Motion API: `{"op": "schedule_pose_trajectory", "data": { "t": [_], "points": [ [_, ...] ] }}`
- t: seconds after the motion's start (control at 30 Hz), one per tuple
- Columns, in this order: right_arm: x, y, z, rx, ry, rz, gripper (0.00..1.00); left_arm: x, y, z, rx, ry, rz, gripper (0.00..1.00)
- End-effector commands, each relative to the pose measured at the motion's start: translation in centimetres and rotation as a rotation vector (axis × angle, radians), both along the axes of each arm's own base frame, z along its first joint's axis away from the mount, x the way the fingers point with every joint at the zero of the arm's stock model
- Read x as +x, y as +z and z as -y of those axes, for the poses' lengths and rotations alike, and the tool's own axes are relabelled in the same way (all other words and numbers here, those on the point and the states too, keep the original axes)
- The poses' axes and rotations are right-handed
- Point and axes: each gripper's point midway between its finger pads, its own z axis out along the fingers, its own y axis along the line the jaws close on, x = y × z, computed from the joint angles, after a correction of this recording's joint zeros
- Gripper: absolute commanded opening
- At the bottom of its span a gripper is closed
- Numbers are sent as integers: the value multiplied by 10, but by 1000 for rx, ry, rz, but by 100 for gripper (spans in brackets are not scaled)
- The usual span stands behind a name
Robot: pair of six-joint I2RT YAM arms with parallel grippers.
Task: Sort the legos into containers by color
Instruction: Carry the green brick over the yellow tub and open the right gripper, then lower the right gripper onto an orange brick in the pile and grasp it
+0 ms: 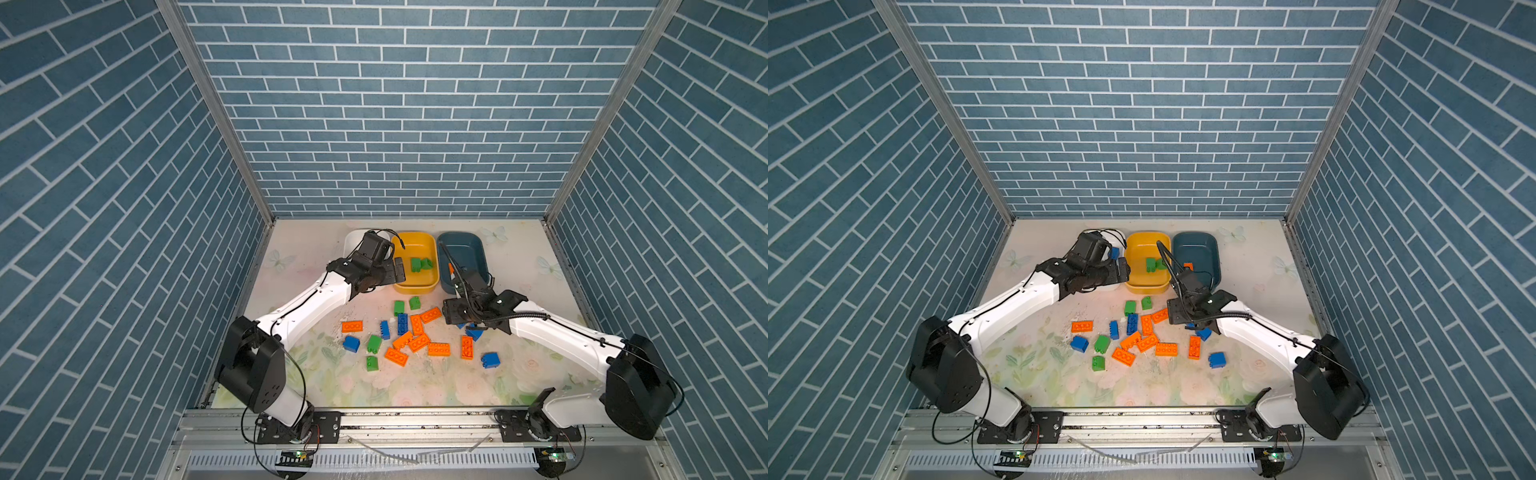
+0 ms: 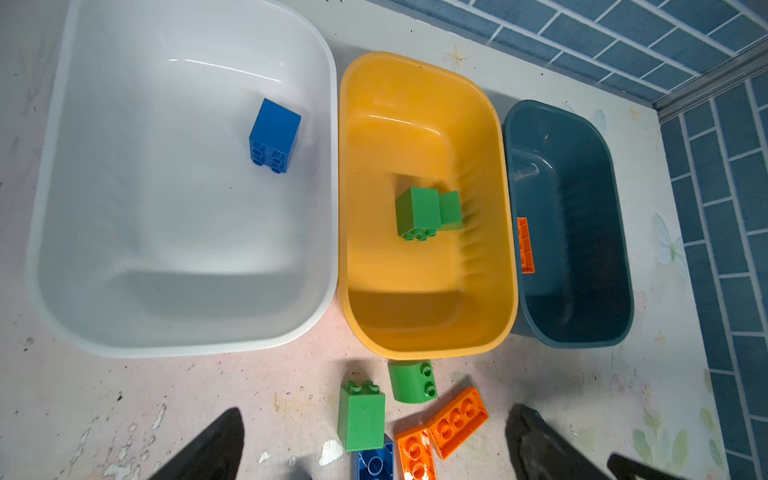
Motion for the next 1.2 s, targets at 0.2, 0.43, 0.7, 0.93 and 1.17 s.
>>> {"op": "schedule_pose_trajectory", "data": {
  "t": [0.2,0.43,0.7,0.93,1.17],
  "points": [
    [-65,-40,39,-120,-122,-208,68,3,-4,13,-14,-8,-12,99],
    [-72,-60,36,-96,-159,-222,60,1,-7,13,-13,-4,-24,99],
    [-68,-75,30,-84,-155,-215,55,4,-15,20,-30,-12,-50,99],
    [-71,-87,25,-104,-90,-231,45,4,-21,25,-3,-33,-74,99],
    [-67,-84,32,-160,12,-166,33,6,-16,20,19,-20,-33,99]
  ]
}}
